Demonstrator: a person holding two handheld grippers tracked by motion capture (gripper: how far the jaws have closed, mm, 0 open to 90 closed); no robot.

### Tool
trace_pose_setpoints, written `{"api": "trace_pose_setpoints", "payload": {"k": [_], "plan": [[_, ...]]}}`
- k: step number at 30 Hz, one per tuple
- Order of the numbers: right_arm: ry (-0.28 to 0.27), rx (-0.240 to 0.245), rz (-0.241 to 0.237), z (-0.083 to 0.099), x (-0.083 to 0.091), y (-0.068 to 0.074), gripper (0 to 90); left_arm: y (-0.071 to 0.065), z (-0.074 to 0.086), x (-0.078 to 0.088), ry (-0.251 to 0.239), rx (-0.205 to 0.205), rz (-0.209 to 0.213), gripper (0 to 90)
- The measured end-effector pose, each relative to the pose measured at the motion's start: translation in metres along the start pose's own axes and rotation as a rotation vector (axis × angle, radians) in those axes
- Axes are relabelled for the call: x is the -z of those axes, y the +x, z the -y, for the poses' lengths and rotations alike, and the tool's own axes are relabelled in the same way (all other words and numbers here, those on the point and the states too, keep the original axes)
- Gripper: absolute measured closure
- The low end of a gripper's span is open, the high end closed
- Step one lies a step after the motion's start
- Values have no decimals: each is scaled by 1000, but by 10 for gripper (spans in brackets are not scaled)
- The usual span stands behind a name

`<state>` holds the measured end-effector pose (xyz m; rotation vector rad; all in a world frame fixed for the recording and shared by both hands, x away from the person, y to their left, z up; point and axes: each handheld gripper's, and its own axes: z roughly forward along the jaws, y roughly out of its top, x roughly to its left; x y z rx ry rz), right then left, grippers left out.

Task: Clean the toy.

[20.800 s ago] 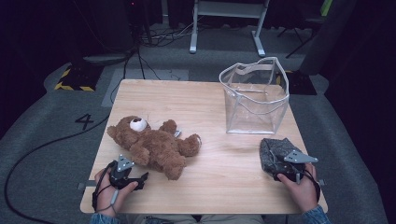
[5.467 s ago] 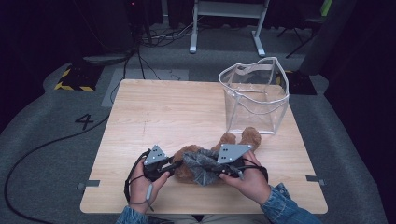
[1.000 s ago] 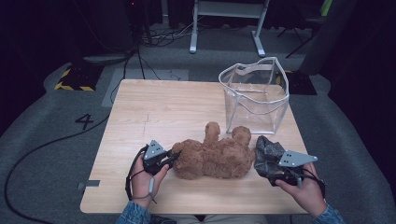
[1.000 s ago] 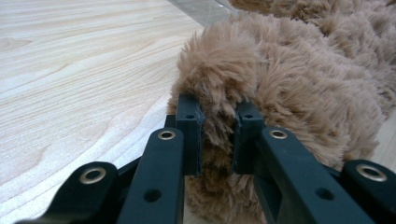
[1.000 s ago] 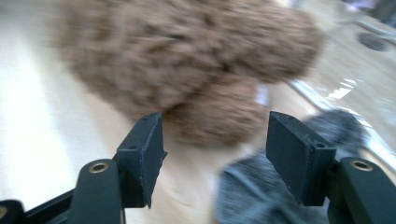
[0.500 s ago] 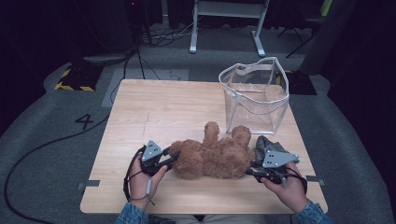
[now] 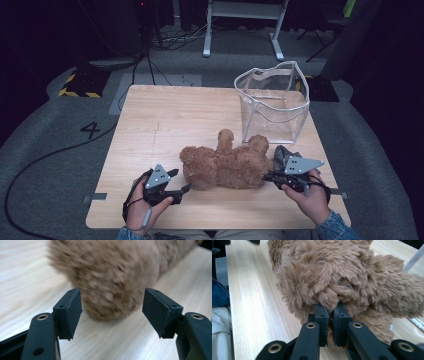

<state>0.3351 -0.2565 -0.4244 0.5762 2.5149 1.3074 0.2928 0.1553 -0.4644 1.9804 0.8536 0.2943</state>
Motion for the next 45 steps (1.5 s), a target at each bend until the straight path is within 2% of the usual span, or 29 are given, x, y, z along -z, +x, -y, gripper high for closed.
{"api": "trace_pose_setpoints", "payload": {"k": [3,5,7,9,10,11,13,16,17,18,19,20,21,23,26,27,28,29,30,31,34,36,38,40,41,42,43,45], "plan": [[-12,-15,3,0,-2,-2,867,-2,1,-10,6,-8,26,314],[-17,-18,3,0,-4,-3,866,-4,-1,-17,2,-27,27,326],[-19,-17,3,0,-5,-3,865,-6,-4,-22,17,-59,-2,373],[-14,-16,6,1,-5,-3,845,-5,-9,-24,27,-88,-45,519],[-23,-5,10,1,-5,-3,806,-4,-10,-24,23,-70,-47,559],[-32,7,18,2,-4,-3,746,-2,-11,-23,29,-52,-46,651],[-33,9,18,4,-1,-4,560,-1,-11,-23,30,-40,-47,777],[-12,50,29,9,-1,-1,446,-1,-12,-24,42,-45,-53,837],[-15,68,31,10,-1,-1,429,-1,-12,-25,41,-47,-52,845],[-22,65,34,11,-3,-1,423,-2,-12,-26,44,-50,-54,855],[-22,66,38,12,-4,-1,436,-3,-12,-26,47,-46,-55,863],[-15,51,28,11,-9,-2,584,-3,-13,-26,52,-50,-58,874],[-15,51,28,11,-9,-2,584,-4,-13,-26,56,-54,-63,874],[-15,59,24,6,-10,0,765,-5,-15,-23,64,-59,-64,884],[-19,65,28,0,-8,2,796,-6,-18,-15,66,-57,-44,886],[-15,46,15,-6,-1,4,805,-7,-19,-12,62,-54,-33,886],[-15,46,15,-6,-1,4,805,-8,-21,-8,52,-55,-28,886],[-26,32,7,-9,3,5,807,-10,-23,-4,39,-62,-26,886],[-36,-13,-20,-15,13,9,806,-15,-26,5,25,-66,-16,886],[-36,-13,-20,-15,13,9,806,-15,-26,5,25,-66,-16,886],[-41,-70,-61,-22,27,15,805,-21,-30,18,3,-64,4,886],[-32,-105,-84,-25,33,18,801,-23,-33,24,8,-49,23,886],[-23,-154,-103,-28,36,20,787,-22,-33,24,34,-35,32,885],[6,-182,-112,-28,32,18,761,-18,-30,19,60,-22,20,881],[7,-179,-98,-27,28,16,746,-15,-28,15,76,-12,17,880],[8,-177,-85,-25,24,14,740,-12,-25,11,70,-9,9,881],[-3,-187,-94,-21,15,8,738,-10,-23,8,61,9,19,866],[-14,-189,-91,-20,12,5,735,-4,-20,4,42,29,25,840]]}}
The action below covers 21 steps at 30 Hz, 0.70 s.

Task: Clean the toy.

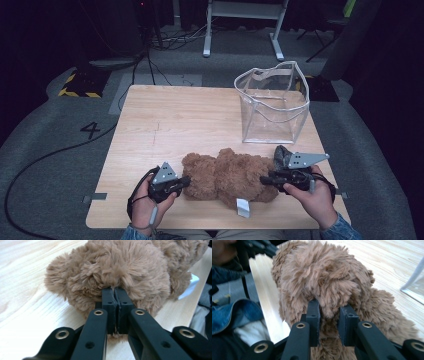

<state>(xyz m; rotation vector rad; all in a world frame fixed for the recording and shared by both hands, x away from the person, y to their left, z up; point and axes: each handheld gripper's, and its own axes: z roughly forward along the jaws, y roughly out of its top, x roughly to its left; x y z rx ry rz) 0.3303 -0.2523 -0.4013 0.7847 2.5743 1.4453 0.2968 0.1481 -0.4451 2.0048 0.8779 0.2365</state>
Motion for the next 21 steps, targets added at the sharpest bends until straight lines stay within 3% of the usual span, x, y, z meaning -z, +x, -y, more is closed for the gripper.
{"api": "trace_pose_setpoints", "payload": {"k": [1,3,4,8,10,12,15,21], "plan": [[-2,-2,9,0,-1,-2,732,1,1,-2,-23,9,-1,776],[-6,4,37,-1,-4,-7,716,2,2,-2,-37,-5,-42,531],[-5,6,49,-1,-4,-9,701,2,2,-3,-34,4,-21,476],[-17,29,87,0,-2,-13,574,1,1,-3,-39,5,-11,469],[-50,41,108,2,9,-17,476,1,2,-2,-50,11,-12,469],[-51,53,118,2,13,-19,444,2,2,-1,-51,17,-12,465],[4,80,186,5,24,-30,397,3,2,2,-46,3,-24,436],[102,55,332,24,30,-65,322,1,-1,7,-65,-17,-47,319]]}}
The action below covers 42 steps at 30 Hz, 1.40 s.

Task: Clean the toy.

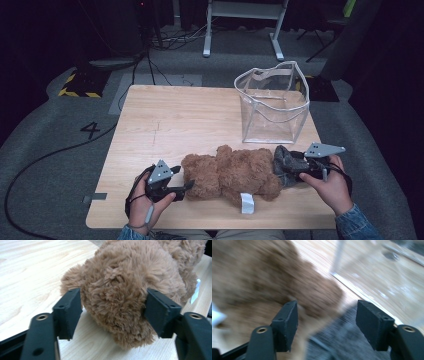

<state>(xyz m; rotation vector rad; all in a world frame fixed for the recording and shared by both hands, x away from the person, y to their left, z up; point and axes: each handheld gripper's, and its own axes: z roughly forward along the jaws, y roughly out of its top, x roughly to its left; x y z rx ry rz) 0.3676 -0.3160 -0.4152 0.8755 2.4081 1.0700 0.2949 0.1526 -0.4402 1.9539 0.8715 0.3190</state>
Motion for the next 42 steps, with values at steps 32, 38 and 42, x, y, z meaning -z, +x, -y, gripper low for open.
{"api": "trace_pose_setpoints", "payload": {"k": [32,38,42], "plan": [[-96,100,-97,-58,47,24,754,-13,-2,-15,-7,-99,76,300],[-164,163,-217,-90,39,63,753,-15,-4,-24,34,-92,61,450],[-187,202,-300,-109,14,94,752,-17,-4,-28,48,-90,54,551]]}}
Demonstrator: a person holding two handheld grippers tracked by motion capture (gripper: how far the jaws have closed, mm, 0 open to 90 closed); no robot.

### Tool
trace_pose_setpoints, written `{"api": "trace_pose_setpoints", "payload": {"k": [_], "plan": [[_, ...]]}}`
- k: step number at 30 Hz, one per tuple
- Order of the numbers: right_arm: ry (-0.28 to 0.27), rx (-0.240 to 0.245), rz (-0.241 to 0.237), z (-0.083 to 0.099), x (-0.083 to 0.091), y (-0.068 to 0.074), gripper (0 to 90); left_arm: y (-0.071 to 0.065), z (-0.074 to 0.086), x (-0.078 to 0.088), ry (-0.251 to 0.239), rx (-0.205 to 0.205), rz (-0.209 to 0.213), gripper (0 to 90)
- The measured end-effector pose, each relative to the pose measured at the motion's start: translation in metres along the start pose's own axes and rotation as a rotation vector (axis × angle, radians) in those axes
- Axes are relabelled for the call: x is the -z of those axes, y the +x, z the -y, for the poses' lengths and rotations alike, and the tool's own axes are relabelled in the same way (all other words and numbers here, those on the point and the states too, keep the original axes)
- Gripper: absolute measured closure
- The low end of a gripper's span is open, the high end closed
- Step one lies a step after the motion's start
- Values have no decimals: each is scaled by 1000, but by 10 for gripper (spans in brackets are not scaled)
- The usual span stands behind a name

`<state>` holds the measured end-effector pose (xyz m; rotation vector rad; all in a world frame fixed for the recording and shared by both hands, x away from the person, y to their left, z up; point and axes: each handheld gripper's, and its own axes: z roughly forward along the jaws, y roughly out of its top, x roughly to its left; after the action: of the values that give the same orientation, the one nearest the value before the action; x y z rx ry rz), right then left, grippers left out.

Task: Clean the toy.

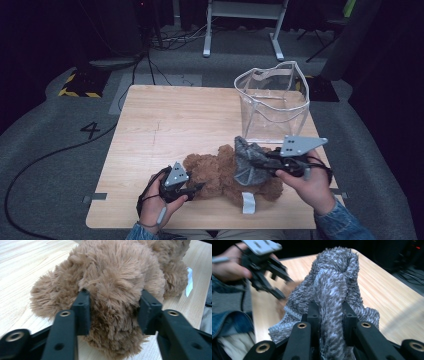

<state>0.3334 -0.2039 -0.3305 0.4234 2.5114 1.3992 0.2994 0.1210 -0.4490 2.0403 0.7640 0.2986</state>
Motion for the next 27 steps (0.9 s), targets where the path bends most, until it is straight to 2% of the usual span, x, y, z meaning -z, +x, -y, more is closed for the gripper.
{"api": "trace_pose_setpoints", "payload": {"k": [1,3,8,11,15,18,20,27], "plan": [[0,0,0,0,0,0,752,0,0,0,1,-2,-2,551],[5,3,-29,-3,-16,6,749,0,0,-1,3,-5,0,584],[31,58,-94,-5,-56,19,737,-2,-1,-2,-5,-2,9,627],[58,73,-107,0,-79,24,732,-4,-2,-1,-10,-5,10,659],[93,74,-107,6,-90,23,732,-1,-1,1,-30,4,19,699],[109,88,-85,14,-92,20,734,0,-1,3,-36,0,14,786],[121,95,-62,17,-88,17,734,0,-1,3,-43,5,20,816],[132,87,10,29,-60,5,736,0,-2,0,-37,-6,8,827]]}}
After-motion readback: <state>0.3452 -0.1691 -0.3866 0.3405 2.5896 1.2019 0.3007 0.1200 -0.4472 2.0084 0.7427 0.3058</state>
